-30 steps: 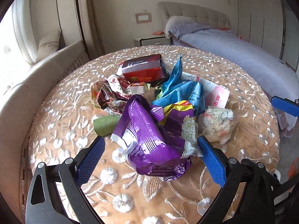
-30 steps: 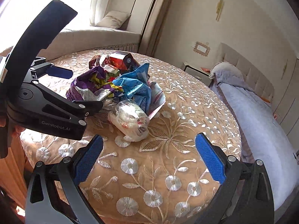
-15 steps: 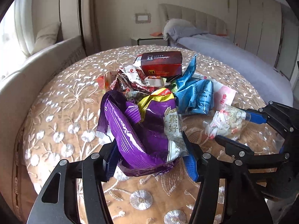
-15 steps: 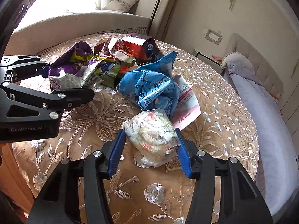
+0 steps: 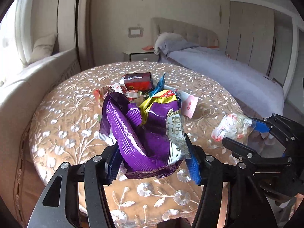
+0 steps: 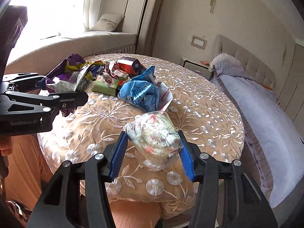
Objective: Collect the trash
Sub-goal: 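Carry the purple bag and plastic bag to the white bin and release both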
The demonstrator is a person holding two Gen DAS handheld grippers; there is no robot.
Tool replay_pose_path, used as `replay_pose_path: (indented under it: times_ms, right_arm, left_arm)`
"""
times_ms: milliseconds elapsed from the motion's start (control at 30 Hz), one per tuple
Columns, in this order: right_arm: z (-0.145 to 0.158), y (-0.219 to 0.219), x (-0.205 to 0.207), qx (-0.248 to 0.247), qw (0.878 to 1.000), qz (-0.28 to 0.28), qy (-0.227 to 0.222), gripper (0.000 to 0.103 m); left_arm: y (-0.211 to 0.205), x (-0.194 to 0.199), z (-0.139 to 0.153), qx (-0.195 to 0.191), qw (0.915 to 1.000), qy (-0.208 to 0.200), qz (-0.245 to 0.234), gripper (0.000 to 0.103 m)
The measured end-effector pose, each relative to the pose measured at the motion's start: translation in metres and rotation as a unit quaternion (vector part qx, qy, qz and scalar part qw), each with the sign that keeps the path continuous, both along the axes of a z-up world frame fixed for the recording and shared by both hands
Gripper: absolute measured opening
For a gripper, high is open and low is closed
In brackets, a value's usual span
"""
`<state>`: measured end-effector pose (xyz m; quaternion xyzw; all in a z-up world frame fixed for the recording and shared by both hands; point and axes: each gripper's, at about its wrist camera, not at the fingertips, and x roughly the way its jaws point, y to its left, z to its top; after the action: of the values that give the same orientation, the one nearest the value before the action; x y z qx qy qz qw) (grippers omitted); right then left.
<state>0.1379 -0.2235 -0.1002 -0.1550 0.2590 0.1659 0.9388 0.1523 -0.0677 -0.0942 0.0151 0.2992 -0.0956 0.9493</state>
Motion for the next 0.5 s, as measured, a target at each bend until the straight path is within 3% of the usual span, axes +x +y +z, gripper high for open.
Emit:
replay_pose_path:
  times_ms: [500]
  right_arm:
    - [0.008, -0.073, -0.059, 0.028, 0.996, -0.083, -0.024, 0.054]
  left_arm:
    - [-0.078, -0.041, 0.005, 0.031, 0.9949, -0.016, -0.094, 0.057]
